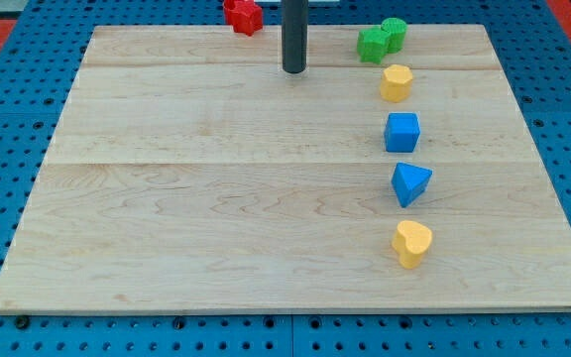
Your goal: Push the blue cube right a bit
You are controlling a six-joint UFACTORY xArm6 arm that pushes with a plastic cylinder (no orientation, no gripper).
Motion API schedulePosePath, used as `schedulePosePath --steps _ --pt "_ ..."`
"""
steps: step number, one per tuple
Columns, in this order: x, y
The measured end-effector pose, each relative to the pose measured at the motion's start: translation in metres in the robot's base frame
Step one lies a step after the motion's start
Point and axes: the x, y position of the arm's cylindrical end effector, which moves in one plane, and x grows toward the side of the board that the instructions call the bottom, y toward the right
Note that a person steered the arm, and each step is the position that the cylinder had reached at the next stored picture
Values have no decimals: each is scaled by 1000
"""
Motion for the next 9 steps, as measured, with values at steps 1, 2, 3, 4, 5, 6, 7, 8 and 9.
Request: schedulePosePath --steps 1,2,3,4,5,6,7,8,9 --pt "0 2" --pt "0 3" --pt "1 5" --pt "1 11" --pt "18 13" --pt "53 9" --pt "89 18" --pt "108 66" --pt "129 129"
